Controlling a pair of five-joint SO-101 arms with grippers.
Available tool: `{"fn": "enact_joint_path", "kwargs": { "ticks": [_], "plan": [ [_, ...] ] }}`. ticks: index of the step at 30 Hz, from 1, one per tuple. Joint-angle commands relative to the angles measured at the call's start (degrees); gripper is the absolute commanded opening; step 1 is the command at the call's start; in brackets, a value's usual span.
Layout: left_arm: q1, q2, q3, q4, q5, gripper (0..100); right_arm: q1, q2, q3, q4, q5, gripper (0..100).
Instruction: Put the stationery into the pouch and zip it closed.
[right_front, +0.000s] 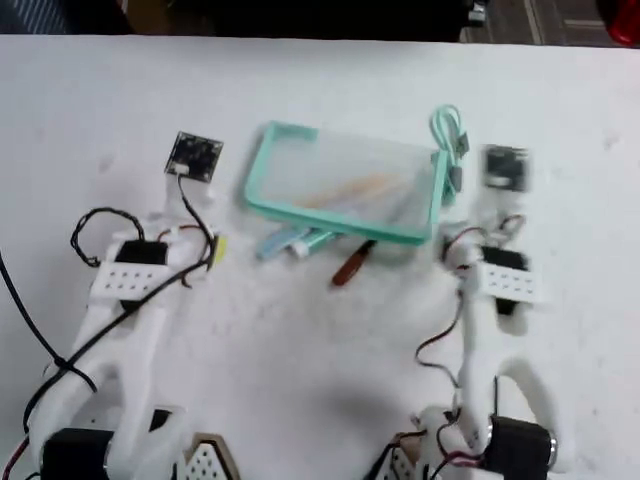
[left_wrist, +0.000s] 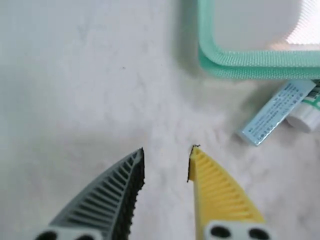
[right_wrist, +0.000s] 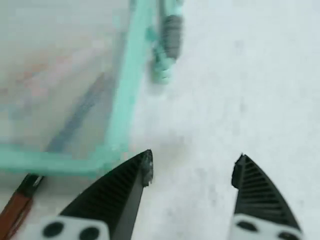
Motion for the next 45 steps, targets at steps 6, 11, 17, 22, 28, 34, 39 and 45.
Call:
{"fn": "enact_joint_path", "kwargs": {
  "ticks": [6,11,17,22,28,34,39,45],
  "plan": [
    [-0.4,0.0,4.7,-12.8,0.5,17,8.5,18.2,-23.9,11.4,-2.2,25.4],
    [-0.4,0.0,5.0,-13.5,0.5,17,7.5,32.0,-39.5,21.8,-2.2,25.2],
    [0.0,-0.2,5.0,-13.3,0.5,17,6.3,39.8,-55.2,30.6,-2.7,25.2],
    [0.4,0.0,5.0,-13.3,0.6,17,2.5,40.8,-64.9,34.4,-2.8,25.2],
    [3.6,0.0,5.2,-13.1,0.6,17,-4.3,40.9,-68.8,33.5,-12.4,25.2],
    [3.7,0.0,5.2,-13.1,0.6,17,-5.2,44.3,-69.2,27.4,-21.0,25.2],
    [3.7,0.0,5.1,-12.2,0.6,17,-4.1,53.7,-74.2,25.5,-21.1,25.2],
    [5.1,0.0,5.1,-12.3,0.6,17,-3.9,64.0,-85.3,29.8,-21.0,25.2]
  ]
}}
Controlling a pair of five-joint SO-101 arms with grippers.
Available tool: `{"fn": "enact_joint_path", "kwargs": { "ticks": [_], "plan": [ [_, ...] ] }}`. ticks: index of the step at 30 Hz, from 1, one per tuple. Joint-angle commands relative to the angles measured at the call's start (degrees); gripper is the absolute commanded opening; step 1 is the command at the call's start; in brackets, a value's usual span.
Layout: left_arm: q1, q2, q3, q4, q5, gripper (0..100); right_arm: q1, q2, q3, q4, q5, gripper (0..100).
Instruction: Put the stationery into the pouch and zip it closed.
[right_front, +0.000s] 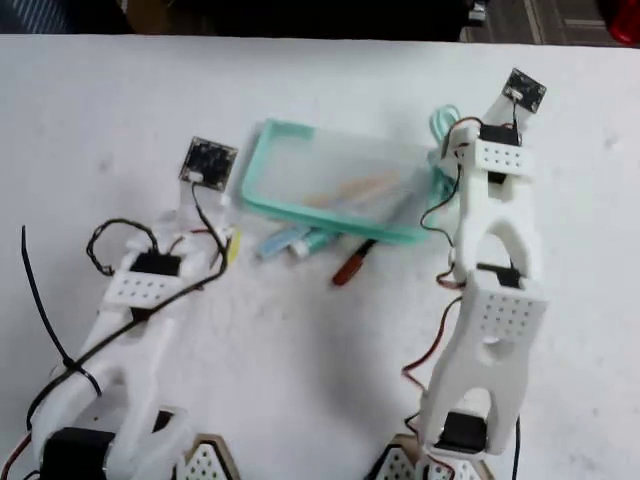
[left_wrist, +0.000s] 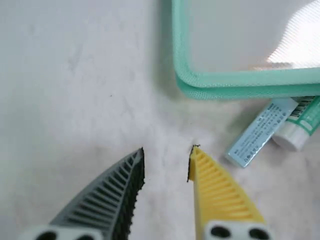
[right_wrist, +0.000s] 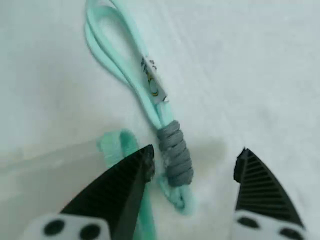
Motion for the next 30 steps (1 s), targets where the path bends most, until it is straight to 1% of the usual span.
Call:
{"fn": "enact_joint_path", "kwargs": {
  "ticks": [1,7,10,11,13,16,19,22,30],
  "plan": [
    [2.5,-0.1,-0.4,-0.3,0.6,17,-0.1,3.2,-8.3,3.2,-0.3,25.2],
    [2.9,0.0,-0.4,-0.3,0.6,17,-0.6,10.7,-18.1,8.2,-0.2,25.1],
    [2.9,0.0,-0.4,-0.4,0.6,17,-2.0,13.6,-22.9,11.4,-0.1,24.4],
    [2.9,0.0,-0.4,-0.4,0.6,17,-2.5,14.5,-24.4,12.4,-0.1,22.8],
    [2.9,0.0,-0.4,-0.4,0.6,17,-3.1,16.0,-27.3,14.4,0.1,16.2],
    [2.9,0.0,-0.4,-0.4,0.6,17,-3.4,18.1,-31.2,15.7,3.9,0.9],
    [2.7,0.0,-0.4,-0.4,0.6,17,-3.4,19.0,-33.8,16.8,5.9,4.6],
    [2.6,0.0,-0.4,-0.6,0.6,17,-3.5,18.9,-37.6,18.2,6.0,1.2],
    [2.6,0.0,-0.4,-0.6,0.4,17,-6.4,15.6,-58.4,29.3,6.4,1.6]
  ]
}}
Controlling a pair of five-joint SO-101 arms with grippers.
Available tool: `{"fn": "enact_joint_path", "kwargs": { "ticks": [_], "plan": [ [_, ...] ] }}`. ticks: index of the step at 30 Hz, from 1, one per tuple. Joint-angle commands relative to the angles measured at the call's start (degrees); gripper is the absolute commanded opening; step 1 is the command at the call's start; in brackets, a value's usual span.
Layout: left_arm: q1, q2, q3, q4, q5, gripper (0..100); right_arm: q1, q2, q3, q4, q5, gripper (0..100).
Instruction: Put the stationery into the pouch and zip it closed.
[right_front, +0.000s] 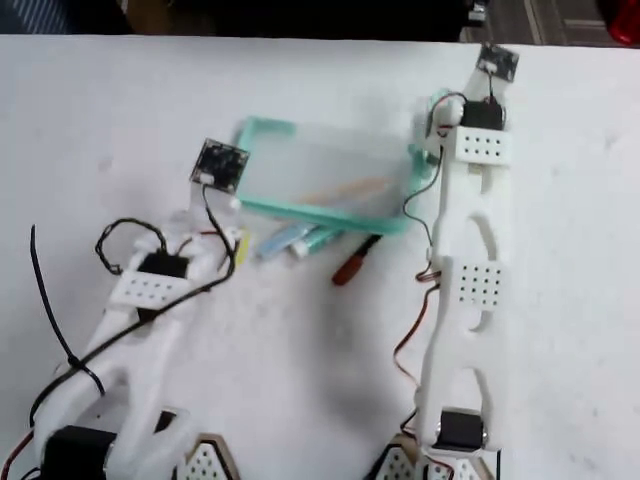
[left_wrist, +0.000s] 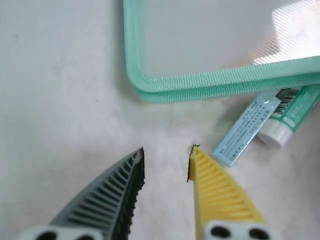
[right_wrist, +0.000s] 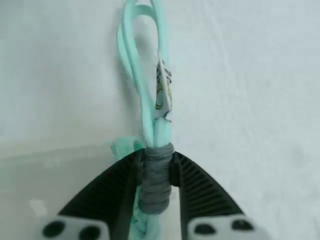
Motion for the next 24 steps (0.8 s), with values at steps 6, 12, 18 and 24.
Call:
{"fn": "enact_joint_path", "kwargs": {
  "ticks": [6,12,18,24],
  "plan": [
    [0.4,0.0,-0.4,-0.7,0.4,17,-4.6,-8.0,-15.9,10.0,1.0,1.6],
    [0.3,-0.1,-0.4,-0.4,0.4,17,-5.7,-14.6,-15.7,12.7,1.0,1.6],
    [0.3,-0.2,-0.4,-0.3,0.4,17,-5.8,-22.3,-15.1,12.8,1.0,1.6],
    [0.2,-0.5,-0.4,1.3,0.5,17,-7.2,-29.9,-15.7,12.7,9.7,1.6]
  ]
}}
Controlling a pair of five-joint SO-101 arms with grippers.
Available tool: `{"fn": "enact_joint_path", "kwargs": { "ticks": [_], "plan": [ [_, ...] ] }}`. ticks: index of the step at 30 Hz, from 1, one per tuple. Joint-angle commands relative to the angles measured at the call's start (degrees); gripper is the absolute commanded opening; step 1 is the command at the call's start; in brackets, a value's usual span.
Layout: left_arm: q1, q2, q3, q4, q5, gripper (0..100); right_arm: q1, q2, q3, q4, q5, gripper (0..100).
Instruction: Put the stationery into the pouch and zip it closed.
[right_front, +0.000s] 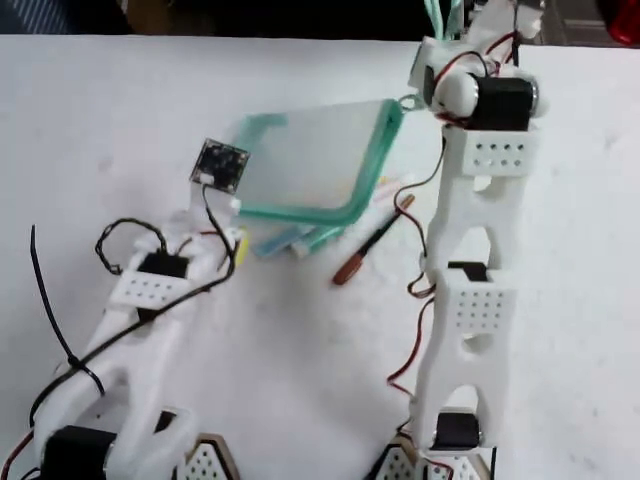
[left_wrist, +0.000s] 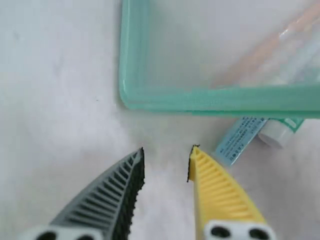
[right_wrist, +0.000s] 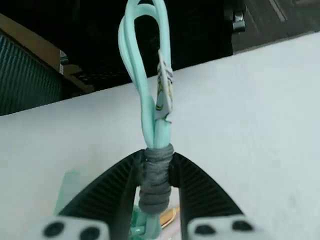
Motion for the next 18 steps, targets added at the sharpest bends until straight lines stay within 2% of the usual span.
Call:
{"fn": "enact_joint_path", "kwargs": {
  "ticks": [1,4,6,12,18],
  "plan": [
    [0.2,-0.5,-0.4,1.6,0.5,17,-2.3,-8.8,-2.4,1.2,12.5,1.6],
    [0.2,-0.5,-0.8,1.8,0.5,17,-5.8,-13.8,-2.4,1.2,24.2,1.6],
    [0.3,-0.5,-0.9,1.6,0.5,17,-8.4,-16.7,-2.2,1.2,28.3,1.6],
    [0.3,-0.5,-0.9,1.8,0.5,17,-17.1,-22.7,-1.8,1.2,32.5,1.6],
    [0.3,-0.6,-1.0,3.1,0.5,17,-23.4,-27.6,-1.8,1.3,32.5,1.6]
  ]
}}
